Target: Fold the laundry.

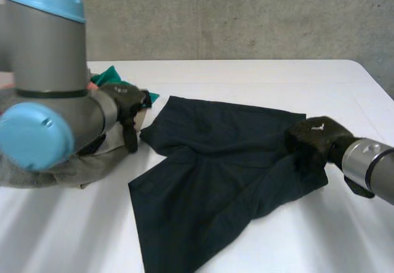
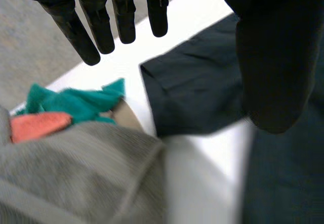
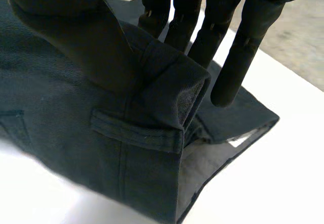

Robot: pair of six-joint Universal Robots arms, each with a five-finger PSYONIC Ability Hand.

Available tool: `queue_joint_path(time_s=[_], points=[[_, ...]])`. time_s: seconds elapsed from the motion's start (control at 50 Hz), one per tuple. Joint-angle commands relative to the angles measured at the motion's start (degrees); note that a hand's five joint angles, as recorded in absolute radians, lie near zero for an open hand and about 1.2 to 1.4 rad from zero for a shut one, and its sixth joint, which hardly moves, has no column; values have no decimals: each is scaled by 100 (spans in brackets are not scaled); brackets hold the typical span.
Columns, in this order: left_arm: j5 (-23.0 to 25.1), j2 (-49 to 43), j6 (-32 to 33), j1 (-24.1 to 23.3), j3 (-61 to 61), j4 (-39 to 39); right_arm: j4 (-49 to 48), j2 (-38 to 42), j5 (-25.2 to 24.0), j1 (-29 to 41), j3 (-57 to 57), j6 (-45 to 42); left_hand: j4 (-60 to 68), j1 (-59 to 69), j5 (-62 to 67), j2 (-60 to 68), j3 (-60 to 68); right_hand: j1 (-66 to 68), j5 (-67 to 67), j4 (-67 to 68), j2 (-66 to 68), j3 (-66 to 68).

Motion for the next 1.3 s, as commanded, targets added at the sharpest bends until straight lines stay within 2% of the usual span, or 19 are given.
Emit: queue_joint_path(time_s=[0.02, 0.18, 0.42, 0.46, 0.58, 0.6, 0.64, 0.68, 0.7, 0.76, 0.84, 0.9, 0.92, 0.98, 1.0, 1.04, 1.14, 1.24, 1.3], points=[[183, 1500, -312, -655, -2419, 310, -208, 328, 713, -14, -364, 1650, 150, 142, 177, 98, 124, 1557, 1194, 1154, 1300, 1202], [113, 1721, -462, -1385, -3396, 987, -296, 407, 960, 47, -373, 1713, 217, 210, 244, 165, 192, 1557, 1194, 1154, 1300, 1202], [51, 491, -989, -1736, -3010, 680, -331, 398, 1004, -5, -293, 1616, 268, 260, 295, 216, 242, 1557, 1194, 1154, 1300, 1202], [8, 324, -1059, -1798, -2861, 697, -339, 416, 1004, -49, -302, 1598, 819, 811, 846, 767, 793, 1557, 1194, 1154, 1300, 1202], [-89, 104, -1033, -1939, -2675, 759, -313, 486, 1013, -111, -355, 1572, 957, 949, 984, 905, 931, 1557, 1194, 1154, 1300, 1202], [-115, 78, -1024, -1948, -2649, 776, -305, 504, 1013, -120, -364, 1572, 1157, 1150, 1184, 1105, 1132, 1557, 1194, 1154, 1300, 1202], [-256, -63, -998, -1974, -2570, 882, -278, 521, 1013, -120, -390, 1572, 2616, 2608, 2643, 2564, 2591, 1557, 1194, 1154, 1300, 1202], [-370, -142, -972, -1974, -2508, 934, -252, 487, 1004, -120, -390, 1563, 4747, 4739, 4774, 4695, 4722, 1557, 1194, 1154, 1300, 1202], [-510, -186, -946, -1965, -2473, 969, -217, 469, 987, -128, -390, 1555, 6423, 6415, 6449, 6370, 6397, 1557, 1194, 1154, 1300, 1202], [-678, -169, -866, -1948, -2464, 979, -112, 407, 943, -137, -416, 1450, 6439, 6432, 6466, 6387, 6414, 1557, 1194, 1154, 1300, 1202], [-599, 24, -621, -1886, -2569, 891, 380, 170, 601, -181, -233, 590, 6439, 6432, 6466, 6387, 6414, 1557, 1194, 1154, 1300, 1202], [-319, 340, -348, -1816, -2859, 637, 1196, -85, -32, -435, 127, -1060, 6439, 6432, 6466, 6387, 6414, 1557, 1194, 1154, 1300, 1202], [-126, 541, -208, -1746, -3043, 505, 1721, -181, -294, -627, 355, -2022, 6439, 6432, 6466, 6387, 6414, 1557, 1194, 1154, 1300, 1202], [165, 788, 38, -1640, -3272, 311, 2549, -208, -428, -919, 664, -3459, 6439, 6432, 6466, 6387, 6414, 1557, 1194, 1154, 1300, 1202], [287, 876, 213, -1588, -3377, 232, 2987, -165, -420, -1050, 778, -4308, 6439, 6432, 6466, 6387, 6414, 1557, 1194, 1154, 1300, 1202], [376, 886, 372, -1579, -3405, 170, 3158, -103, -350, -1095, 744, -4737, 6439, 6432, 6466, 6387, 6414, 1557, 1194, 1154, 1300, 1202], [289, 649, 724, -1430, -3089, 179, 2562, 257, -34, -674, 95, -3441, 6439, 6432, 6466, 6387, 6414, 1557, 1194, 1154, 1300, 1202], [-141, 140, 865, -1061, -1713, 389, 1597, 731, 99, -305, -678, -1737, 6439, 6432, 6466, 6387, 6414, 1557, 1194, 1154, 1300, 1202], [-221, -124, 883, -858, -981, 644, 1086, 925, 186, -173, -943, -1303, 6439, 6432, 6466, 6387, 6414, 1557, 1194, 1154, 1300, 1202]])
